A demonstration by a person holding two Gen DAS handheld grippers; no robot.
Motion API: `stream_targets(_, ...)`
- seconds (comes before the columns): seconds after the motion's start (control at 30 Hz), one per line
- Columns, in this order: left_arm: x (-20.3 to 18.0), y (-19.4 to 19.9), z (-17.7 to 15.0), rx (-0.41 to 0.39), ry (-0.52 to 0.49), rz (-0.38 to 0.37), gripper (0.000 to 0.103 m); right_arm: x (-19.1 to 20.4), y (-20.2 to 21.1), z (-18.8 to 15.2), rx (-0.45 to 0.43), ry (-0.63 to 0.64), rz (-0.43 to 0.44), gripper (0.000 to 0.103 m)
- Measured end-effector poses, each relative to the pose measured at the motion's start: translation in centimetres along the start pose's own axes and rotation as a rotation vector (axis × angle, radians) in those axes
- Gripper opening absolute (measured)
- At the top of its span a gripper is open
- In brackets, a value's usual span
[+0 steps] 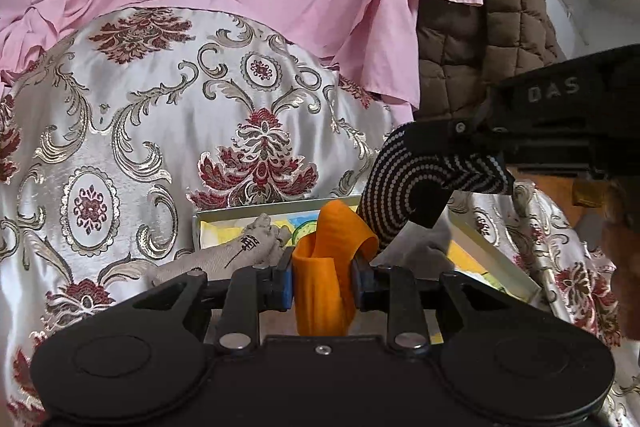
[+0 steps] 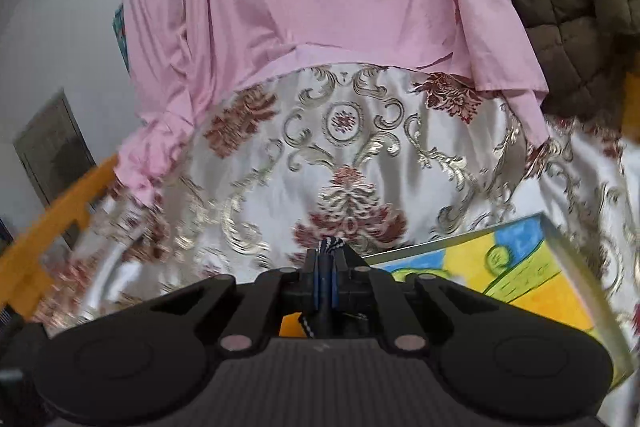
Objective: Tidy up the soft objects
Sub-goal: 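Carry the orange band and striped sock over the tray and lower them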
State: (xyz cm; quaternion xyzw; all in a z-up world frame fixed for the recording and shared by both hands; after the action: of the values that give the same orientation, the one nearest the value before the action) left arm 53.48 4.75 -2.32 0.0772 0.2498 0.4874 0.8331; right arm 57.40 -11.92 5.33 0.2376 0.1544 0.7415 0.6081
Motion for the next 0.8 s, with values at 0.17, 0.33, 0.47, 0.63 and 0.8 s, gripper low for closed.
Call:
stream_targets(0.17,0.5,-1.6,-0.9,0.022,0.005,0.005,0.03,-1.3,-1.7,-0.7,0.0,0.049,-0.121,0.006)
stream_targets(0.33,0.2,-3.0,-1.9,0.064,-0.011,0.005,0.032,-3.2,-2.7,-2.6,0.045,0.038,-0.163,0.011)
stream_targets(0.47,-0.3,-3.5,-2.5,0.084,-0.029,0.017,0.035,-3.5,-2.8,-3.8,0.053,0.074,-0.173,0.014)
stream_targets(0.63,-0.5,-3.8,-2.8,0.094,-0.038,0.035,0.038,-3.0,-2.5,-5.1,0.04,0.148,-0.188,0.022)
stream_targets(0.8,-0.5,-3.7,-3.0,0.096,-0.038,0.053,0.044,-2.9,-2.3,-5.8,0.03,0.181,-0.197,0.032)
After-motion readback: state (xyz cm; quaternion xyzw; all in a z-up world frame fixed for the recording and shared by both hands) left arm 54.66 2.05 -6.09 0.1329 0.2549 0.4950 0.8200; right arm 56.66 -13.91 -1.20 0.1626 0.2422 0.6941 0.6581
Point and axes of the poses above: each gripper's, at about its wrist camera, not at the fingertips, and y roughly against the way its jaws point, x to its left, z to its top, the point moved 4 cm from there along -y, roughly the way its jaws point, and after that the axes turned 12 degrees about -z, right-handed, at the moved point
